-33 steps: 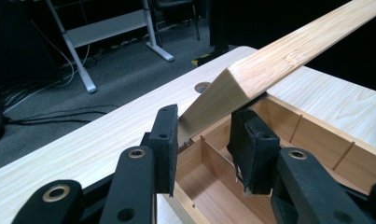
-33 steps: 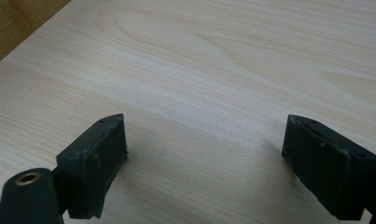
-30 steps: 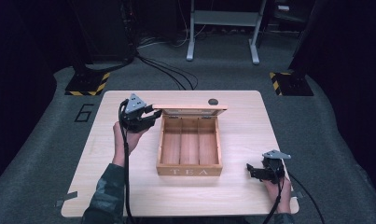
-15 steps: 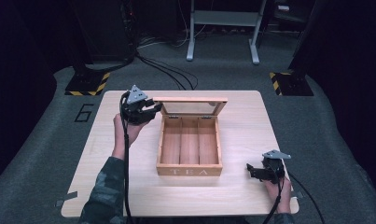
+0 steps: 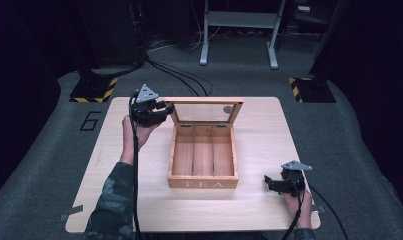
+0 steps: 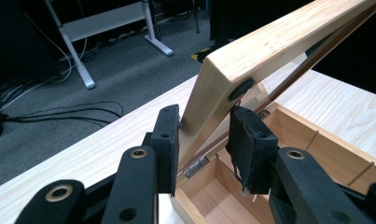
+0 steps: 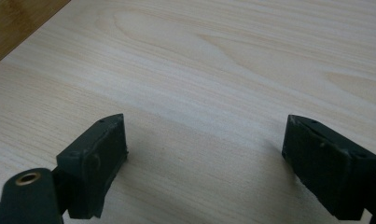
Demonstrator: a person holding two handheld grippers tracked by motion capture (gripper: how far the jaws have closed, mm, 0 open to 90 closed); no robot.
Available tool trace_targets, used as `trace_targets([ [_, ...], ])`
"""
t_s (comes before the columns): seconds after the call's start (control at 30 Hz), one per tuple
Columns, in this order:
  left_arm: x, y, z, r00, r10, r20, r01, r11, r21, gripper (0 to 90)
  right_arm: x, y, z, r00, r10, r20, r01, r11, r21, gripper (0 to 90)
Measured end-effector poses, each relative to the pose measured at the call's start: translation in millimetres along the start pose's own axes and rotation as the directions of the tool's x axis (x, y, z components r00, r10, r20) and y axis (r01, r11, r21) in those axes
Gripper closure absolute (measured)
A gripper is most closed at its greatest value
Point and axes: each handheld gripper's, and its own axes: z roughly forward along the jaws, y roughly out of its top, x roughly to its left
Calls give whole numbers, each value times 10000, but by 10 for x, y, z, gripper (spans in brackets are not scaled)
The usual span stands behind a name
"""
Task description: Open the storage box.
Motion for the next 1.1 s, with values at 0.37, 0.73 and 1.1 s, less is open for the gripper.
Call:
trace_targets([
  [0.37,31,36,34,10000,-51,-4,51,10000,-28,639,0,0,0,10000,0,-4,0,10000,2,132],
  [0.73,33,35,35,10000,-59,-5,59,10000,-36,639,0,0,0,10000,-3,-2,3,10000,0,132],
  [1.1,35,35,38,10000,-88,-12,88,9999,-65,639,0,0,0,10000,-3,-2,3,10000,1,132],
])
